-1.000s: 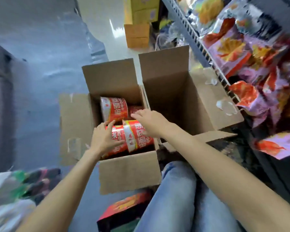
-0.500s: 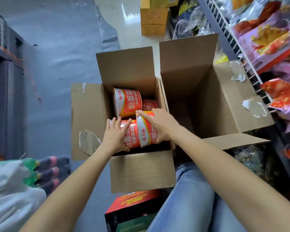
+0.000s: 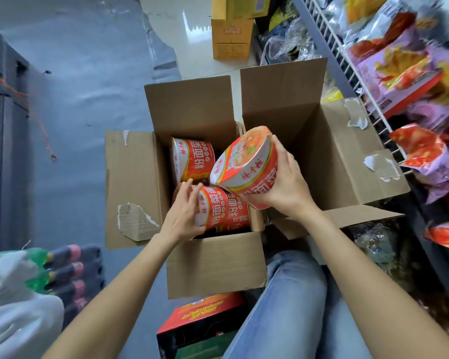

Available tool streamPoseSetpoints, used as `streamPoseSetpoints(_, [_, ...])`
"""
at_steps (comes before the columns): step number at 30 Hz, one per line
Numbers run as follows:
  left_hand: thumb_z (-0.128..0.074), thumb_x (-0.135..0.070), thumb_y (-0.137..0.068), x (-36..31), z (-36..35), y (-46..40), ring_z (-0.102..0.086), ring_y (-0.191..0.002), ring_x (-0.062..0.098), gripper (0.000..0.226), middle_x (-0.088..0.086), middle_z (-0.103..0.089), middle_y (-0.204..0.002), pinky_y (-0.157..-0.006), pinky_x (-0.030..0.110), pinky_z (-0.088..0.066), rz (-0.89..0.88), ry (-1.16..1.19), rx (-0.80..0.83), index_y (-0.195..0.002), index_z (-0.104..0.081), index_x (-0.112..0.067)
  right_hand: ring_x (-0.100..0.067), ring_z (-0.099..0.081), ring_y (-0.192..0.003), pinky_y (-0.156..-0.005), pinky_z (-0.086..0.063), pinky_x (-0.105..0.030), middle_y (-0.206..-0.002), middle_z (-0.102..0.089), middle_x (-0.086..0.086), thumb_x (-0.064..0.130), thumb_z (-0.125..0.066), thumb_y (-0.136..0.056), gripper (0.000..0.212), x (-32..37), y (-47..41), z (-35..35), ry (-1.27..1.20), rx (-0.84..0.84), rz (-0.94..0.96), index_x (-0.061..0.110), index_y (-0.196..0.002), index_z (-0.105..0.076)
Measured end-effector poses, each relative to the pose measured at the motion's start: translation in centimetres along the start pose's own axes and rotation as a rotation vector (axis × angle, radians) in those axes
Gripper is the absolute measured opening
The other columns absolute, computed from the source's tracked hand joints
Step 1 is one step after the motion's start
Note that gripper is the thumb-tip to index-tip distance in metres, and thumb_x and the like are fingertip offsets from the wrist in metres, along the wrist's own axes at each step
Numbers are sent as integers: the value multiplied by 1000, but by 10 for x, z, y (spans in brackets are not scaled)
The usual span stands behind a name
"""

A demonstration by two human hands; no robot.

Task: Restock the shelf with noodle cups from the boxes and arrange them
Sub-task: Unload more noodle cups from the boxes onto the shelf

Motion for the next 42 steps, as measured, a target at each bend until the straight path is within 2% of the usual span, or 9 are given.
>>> streamPoseSetpoints(5, [-70,-46,-80,4,-15,3,-39,-134,21,86,6,-34,-148,-105,41,-40,462,474,-96,-145,-26,-10,-15,-24,-140,-110,-30,-43,-152,-25,3,56,-85,-55,127,-9,1,-8,-56,1,-63,33,-151,-5])
streamPoseSetpoints(9, [-46,-47,-96,-15,-28,2,-9,-147,27,78,4,-7,-161,-120,44,-13,611,568,-151,-153,-5,-14,-16,-24,-141,-113,-30,-48,-154,-25,3,55,-86,-53,128,-11,0,-10,-111,-32,-104,31,-151,-7])
streamPoseSetpoints(15, [-41,-45,-98,-49,-39,9,3,-146,8,38,-24,-9,-154,-110,59,15,140,232,57,-135,-47,-43,-17,-22,-143,-114,-30,-52,-155,-23,3,61,-82,-50,131,-14,2,-2,-156,-51,-119,32,-152,-5])
streamPoseSetpoints(17, [-58,-36,-93,-52,-34,1,0,-147,14,34,-16,-13,-158,-109,64,7,121,173,-100,-127,-57,-42,-18,-22,-143,-114,-29,-50,-156,-22,2,58,-83,-51,131,-15,2,0,-156,-48,-128,30,-152,-5])
streamPoseSetpoints(21, [-84,-28,-69,-23,-21,-11,-20,-143,28,95,7,-18,-158,-113,44,-22,551,517,-326,-147,-31,-20,-18,-22,-143,-115,-28,-48,-155,-22,1,59,-80,-49,132,-16,5,5,-162,-27,-127,29,-152,-4])
streamPoseSetpoints(24, [-82,-33,-72,-7,-24,-7,-61,-110,21,60,10,-61,-127,-89,34,-51,830,896,-168,-124,-57,-15,-19,-22,-143,-114,-29,-51,-155,-23,0,48,-86,-55,128,-20,6,4,-178,-22,-121,29,-152,-6])
streamPoseSetpoints(27, [-74,-25,-82,-12,-28,-5,-67,-95,10,40,-1,-70,-110,-69,18,-53,666,1136,-14,-119,-59,-25,-18,-23,-143,-114,-30,-49,-155,-23,1,45,-87,-57,126,-24,4,5,-179,-27,-118,29,-152,-6])
streamPoseSetpoints(32, [-61,-18,-92,-13,-24,-9,-67,-100,15,39,3,-65,-118,-77,25,-56,548,1285,85,-128,-46,-28,-17,-24,-142,-113,-30,-45,-155,-24,2,51,-83,-52,129,-29,3,10,-206,-17,-118,29,-152,-6])
streamPoseSetpoints(42, [-51,-17,-97,-35,77,27,-67,-93,8,34,-1,-66,-109,-71,22,-55,423,1265,-390,-130,-45,-13,-9,-36,-135,-112,-36,-35,-149,-34,5,63,-82,-36,138,5,41,64,-352,-215,-95,27,-150,-12])
Point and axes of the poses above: each hand's wrist, its own y-axis away from the middle knuckle, its own z-axis out of the back of the hand, x = y × z, the point moved 3 cm from there along -y, towards the middle knuckle
